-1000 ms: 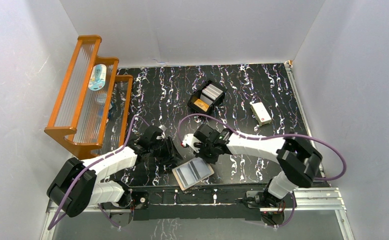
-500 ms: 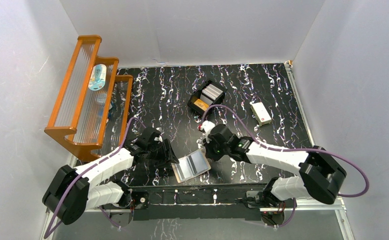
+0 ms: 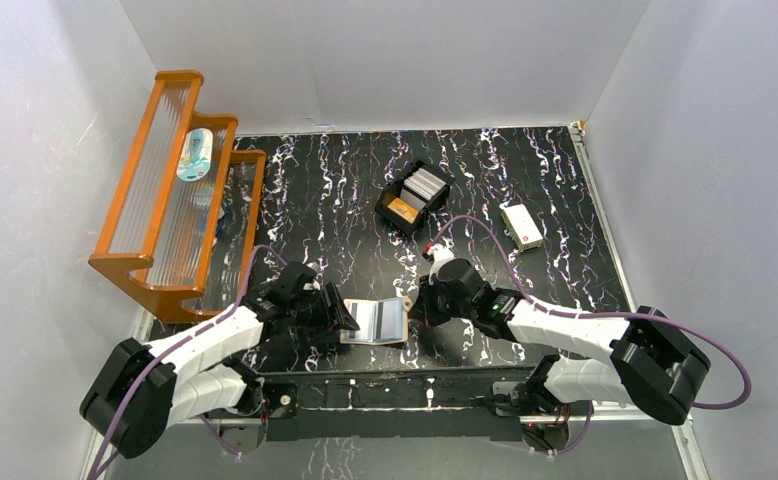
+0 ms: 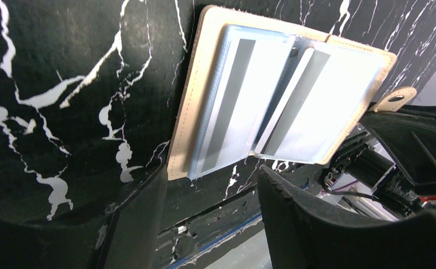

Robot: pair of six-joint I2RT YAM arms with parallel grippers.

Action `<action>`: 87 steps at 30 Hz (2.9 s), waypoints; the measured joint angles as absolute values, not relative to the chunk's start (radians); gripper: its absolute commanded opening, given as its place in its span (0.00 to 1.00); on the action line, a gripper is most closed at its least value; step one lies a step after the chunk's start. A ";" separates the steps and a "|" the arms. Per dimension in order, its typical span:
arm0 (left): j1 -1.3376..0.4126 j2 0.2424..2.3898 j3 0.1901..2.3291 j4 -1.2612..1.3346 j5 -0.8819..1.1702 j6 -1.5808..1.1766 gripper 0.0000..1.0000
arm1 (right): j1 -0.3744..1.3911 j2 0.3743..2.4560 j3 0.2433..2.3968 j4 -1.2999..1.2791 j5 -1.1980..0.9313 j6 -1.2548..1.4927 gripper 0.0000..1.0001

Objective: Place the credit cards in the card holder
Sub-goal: Close the card holder at the center of the board.

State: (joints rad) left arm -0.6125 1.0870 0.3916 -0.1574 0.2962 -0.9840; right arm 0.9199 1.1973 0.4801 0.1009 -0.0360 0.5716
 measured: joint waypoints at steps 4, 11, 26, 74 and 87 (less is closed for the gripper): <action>-0.612 1.130 0.422 -0.149 0.278 -0.967 0.59 | 0.916 1.197 0.480 0.123 -0.033 0.581 0.00; -0.612 1.138 0.464 -0.189 0.149 -0.920 0.60 | 0.917 1.196 0.474 0.138 -0.040 0.591 0.00; -0.609 1.184 0.437 -0.014 0.193 -0.931 0.61 | 0.916 1.197 0.460 0.154 -0.047 0.592 0.00; -0.703 1.388 0.435 0.332 0.352 -0.997 0.16 | 0.917 1.280 0.318 0.497 -0.161 0.383 0.20; -0.739 1.341 0.492 0.170 0.214 -0.983 0.37 | 0.918 1.192 0.453 0.247 -0.152 0.553 0.50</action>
State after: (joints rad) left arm -0.7391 1.3407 0.4919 0.1699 0.2138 -0.9833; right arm 0.9176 1.1915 0.4534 0.2474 -0.1520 0.5526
